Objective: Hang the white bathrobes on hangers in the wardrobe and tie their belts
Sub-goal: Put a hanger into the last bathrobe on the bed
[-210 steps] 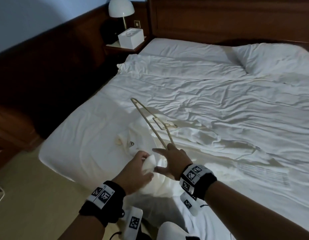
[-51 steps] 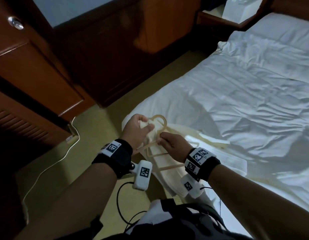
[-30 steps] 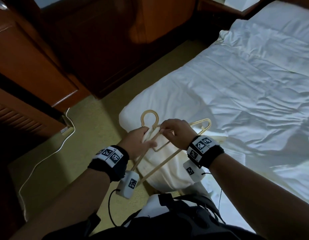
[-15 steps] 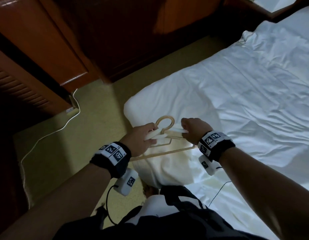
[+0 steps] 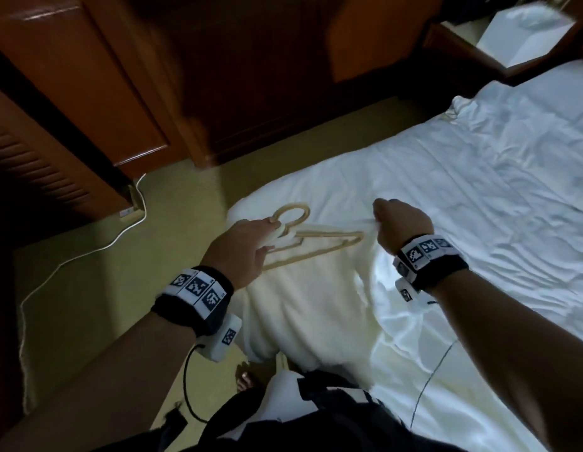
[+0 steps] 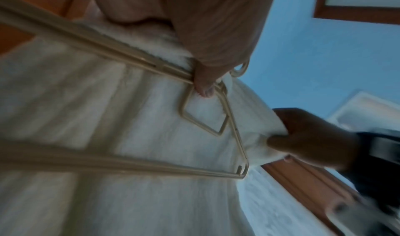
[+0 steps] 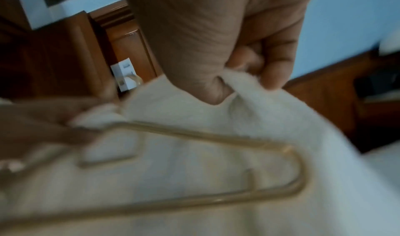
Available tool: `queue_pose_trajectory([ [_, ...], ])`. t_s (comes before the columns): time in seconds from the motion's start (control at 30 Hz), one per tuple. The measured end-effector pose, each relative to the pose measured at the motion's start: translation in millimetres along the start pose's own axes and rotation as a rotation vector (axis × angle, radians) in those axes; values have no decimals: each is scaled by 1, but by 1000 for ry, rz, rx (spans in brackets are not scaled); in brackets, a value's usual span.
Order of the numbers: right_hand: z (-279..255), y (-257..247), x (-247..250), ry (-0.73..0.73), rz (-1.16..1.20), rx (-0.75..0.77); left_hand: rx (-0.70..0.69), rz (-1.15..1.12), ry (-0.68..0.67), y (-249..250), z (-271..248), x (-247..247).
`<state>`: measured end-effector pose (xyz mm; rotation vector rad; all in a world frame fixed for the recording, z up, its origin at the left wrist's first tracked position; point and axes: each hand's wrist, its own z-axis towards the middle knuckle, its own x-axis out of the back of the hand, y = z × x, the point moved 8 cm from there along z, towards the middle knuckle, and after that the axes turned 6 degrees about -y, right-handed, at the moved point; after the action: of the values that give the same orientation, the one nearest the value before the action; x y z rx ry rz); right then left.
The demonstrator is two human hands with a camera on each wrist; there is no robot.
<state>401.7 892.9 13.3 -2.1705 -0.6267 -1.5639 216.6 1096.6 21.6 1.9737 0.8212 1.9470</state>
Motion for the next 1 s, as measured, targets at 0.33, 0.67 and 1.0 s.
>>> queue_pose_trajectory([
  [0.33,-37,-248,-2,-568,547,529,259,-55,309,-112,-59,121],
  [0.67,-6,-557,141,23,95,862,17,144,530,-191,-194,334],
  [1.0,-145,-841,294,447,-98,1556,127,231,867,-280,-406,542],
])
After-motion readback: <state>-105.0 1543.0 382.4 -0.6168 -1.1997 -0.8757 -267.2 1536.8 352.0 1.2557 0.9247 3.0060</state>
